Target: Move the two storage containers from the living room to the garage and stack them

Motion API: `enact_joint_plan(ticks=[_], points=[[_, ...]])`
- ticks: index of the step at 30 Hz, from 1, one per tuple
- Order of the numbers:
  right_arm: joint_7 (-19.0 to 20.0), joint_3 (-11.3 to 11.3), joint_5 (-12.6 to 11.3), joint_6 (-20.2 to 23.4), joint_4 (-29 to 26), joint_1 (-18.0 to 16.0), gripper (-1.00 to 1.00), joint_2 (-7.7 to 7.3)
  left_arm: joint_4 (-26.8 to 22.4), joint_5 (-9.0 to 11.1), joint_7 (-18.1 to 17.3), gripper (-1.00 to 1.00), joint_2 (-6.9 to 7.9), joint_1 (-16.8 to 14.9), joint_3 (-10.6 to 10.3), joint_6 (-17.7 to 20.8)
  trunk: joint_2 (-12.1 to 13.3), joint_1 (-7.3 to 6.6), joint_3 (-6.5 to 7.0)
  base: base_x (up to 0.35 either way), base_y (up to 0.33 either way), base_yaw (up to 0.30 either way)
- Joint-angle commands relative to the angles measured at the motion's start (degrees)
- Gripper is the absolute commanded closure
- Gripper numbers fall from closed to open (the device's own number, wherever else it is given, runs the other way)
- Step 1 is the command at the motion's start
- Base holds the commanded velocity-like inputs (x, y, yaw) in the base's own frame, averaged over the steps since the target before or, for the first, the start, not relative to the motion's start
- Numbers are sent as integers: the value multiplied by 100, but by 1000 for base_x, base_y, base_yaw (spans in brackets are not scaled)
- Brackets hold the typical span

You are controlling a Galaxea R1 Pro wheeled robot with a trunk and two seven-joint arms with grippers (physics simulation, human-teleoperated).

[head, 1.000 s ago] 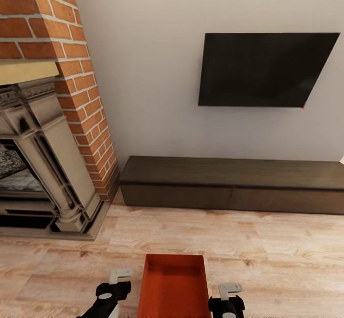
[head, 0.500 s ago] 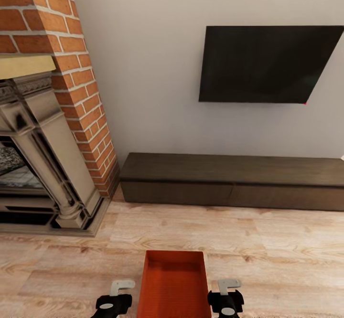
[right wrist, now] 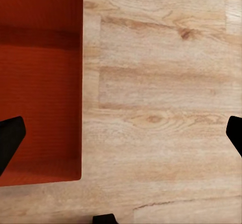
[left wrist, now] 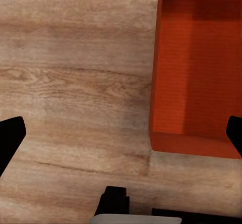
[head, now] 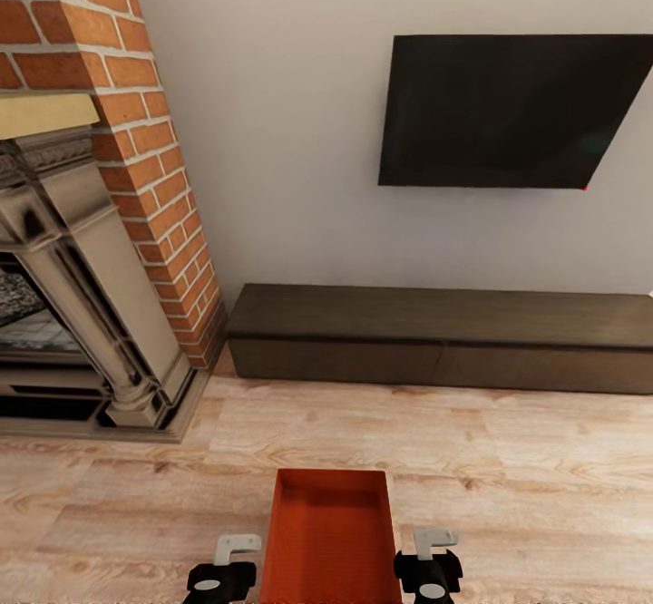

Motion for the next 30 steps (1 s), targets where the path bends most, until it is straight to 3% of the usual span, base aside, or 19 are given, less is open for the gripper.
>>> enact_joint_plan(ticks=[1, 18, 30], points=[[-31, 47, -62, -20, 1, -5, -100, -3, -18, -27, 16, -100, -3, -1, 13, 17, -3, 0, -15, 0, 0, 0], [-24, 31, -57, -65, 1, -6, -100, -8, -467, 3, -24, -100, -21, -1, 12, -119, -3, 0, -101, 0, 0, 0], [-31, 21, -58, -31, -3, -6, -100, 6, -499, 2, 33, -100, -30, -1, 15, -18, -3, 0, -113, 0, 0, 0]])
